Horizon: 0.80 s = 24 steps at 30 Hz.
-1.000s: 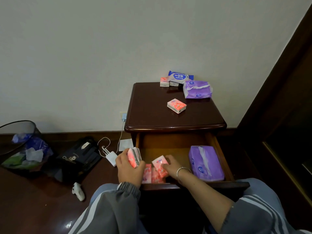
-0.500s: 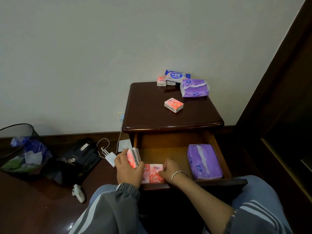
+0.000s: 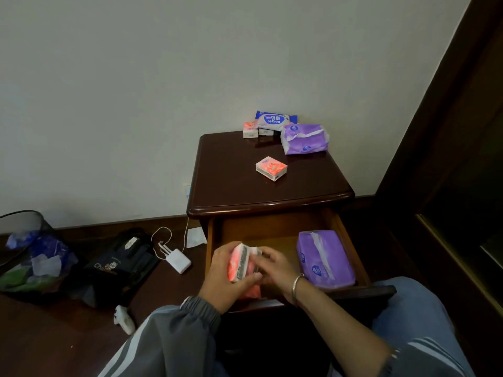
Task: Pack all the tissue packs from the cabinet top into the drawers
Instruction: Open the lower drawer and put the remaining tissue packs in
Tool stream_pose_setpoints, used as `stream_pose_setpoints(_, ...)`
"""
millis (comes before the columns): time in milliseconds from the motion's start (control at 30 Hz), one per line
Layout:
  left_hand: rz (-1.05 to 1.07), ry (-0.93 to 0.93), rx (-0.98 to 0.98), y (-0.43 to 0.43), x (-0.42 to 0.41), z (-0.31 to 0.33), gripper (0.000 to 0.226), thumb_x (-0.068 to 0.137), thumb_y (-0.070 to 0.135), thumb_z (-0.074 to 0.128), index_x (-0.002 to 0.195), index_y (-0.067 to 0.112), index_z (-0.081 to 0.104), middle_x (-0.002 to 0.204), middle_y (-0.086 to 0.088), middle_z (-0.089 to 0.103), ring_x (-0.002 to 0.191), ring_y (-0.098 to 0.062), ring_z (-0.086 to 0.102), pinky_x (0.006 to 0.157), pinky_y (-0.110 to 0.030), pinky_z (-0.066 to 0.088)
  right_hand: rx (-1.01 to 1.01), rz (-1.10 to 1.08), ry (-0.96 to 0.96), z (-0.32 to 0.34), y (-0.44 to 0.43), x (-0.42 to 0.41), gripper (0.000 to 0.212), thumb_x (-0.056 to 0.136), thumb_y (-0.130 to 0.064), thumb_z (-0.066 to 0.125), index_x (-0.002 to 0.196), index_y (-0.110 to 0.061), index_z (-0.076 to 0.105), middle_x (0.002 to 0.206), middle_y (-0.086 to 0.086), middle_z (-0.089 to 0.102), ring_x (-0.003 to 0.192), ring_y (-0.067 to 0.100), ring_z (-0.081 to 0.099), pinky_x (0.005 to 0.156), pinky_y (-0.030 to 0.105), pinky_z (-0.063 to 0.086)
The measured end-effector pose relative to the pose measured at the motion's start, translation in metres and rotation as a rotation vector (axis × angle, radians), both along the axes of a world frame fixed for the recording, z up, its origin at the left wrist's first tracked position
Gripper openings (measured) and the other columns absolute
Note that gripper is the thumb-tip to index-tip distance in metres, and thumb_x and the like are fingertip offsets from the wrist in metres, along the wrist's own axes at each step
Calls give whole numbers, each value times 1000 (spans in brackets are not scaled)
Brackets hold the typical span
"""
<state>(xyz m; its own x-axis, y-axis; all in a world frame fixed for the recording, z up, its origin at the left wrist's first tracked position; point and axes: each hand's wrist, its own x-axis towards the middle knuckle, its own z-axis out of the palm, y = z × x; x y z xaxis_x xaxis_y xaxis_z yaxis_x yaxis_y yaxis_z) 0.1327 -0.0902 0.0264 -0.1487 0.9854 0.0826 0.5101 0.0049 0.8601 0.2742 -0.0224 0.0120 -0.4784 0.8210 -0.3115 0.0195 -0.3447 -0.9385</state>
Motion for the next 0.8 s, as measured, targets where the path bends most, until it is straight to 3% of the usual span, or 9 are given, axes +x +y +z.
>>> stream_pose_setpoints(133, 197, 171, 4, 19, -18, 6, 75, 70, 58, 71, 132, 29, 40, 126, 2, 39, 107, -7, 47, 86, -21, 43, 173, -307, -230, -11, 8, 0, 14, 93, -20, 50, 103, -27, 57, 96, -1, 66, 82, 10, 65, 70, 28, 57)
stream_pose_setpoints(233, 214, 477, -134, 39, -29, 2, 84, 70, 65, 65, 140, 30, 35, 137, -7, 36, 123, -24, 44, 94, -37, 46, 206, -469, -415, -20, 13, 4, 14, 93, -30, 47, 106, -35, 49, 100, -9, 59, 93, 13, 62, 77, 34, 57)
stream_pose_setpoints(400, 140, 796, -308, 71, -26, -14, 85, 71, 78, 48, 140, 31, 33, 137, -9, 38, 122, -27, 44, 99, -41, 39, 225, -437, -382, -22, 12, 0, 14, 94, -31, 49, 107, -34, 49, 104, -8, 60, 95, 11, 62, 71, 25, 55)
stream_pose_setpoints(500, 35, 1023, -429, 79, -26, -26, 69, 84, 71, 28, 143, 34, 30, 149, -3, 30, 136, -26, 30, 110, -47, 21, 205, -439, -357, -19, 12, 1, 23, 94, -29, 48, 117, -26, 52, 106, -7, 59, 95, 9, 61, 62, 14, 47)
stream_pose_setpoints(567, -51, 1070, -489, 79, -29, -33, 54, 93, 56, 19, 141, 39, 35, 156, 4, 21, 145, -24, 11, 113, -54, 3, 195, -408, -369, -19, 12, 2, 25, 95, -30, 47, 120, -26, 50, 108, -7, 59, 96, 10, 61, 65, 17, 51)
stream_pose_setpoints(633, -98, 1104, -485, 76, -36, -34, 50, 96, 49, 15, 142, 41, 33, 158, 11, 16, 147, -22, 1, 112, -56, -6, 175, -379, -371, -20, 14, 3, 26, 96, -32, 47, 121, -27, 50, 111, -6, 60, 101, 13, 62, 76, 28, 57)
stream_pose_setpoints(700, -114, 1091, -428, 69, -46, -31, 48, 97, 50, 19, 140, 42, 37, 156, 13, 21, 146, -20, 6, 113, -53, -2, 140, -362, -338, -22, 16, 2, 25, 95, -31, 48, 120, -29, 50, 112, -6, 60, 99, 11, 61, 77, 30, 57)
stream_pose_setpoints(800, -85, 1066, -234, 57, -57, -28, 41, 94, 51, 36, 124, 35, 59, 136, 9, 50, 133, -20, 33, 110, -41, 16, 143, -332, -279, -23, 23, 0, 29, 94, -31, 51, 123, -33, 48, 107, -13, 56, 92, 3, 57, 64, 16, 49)
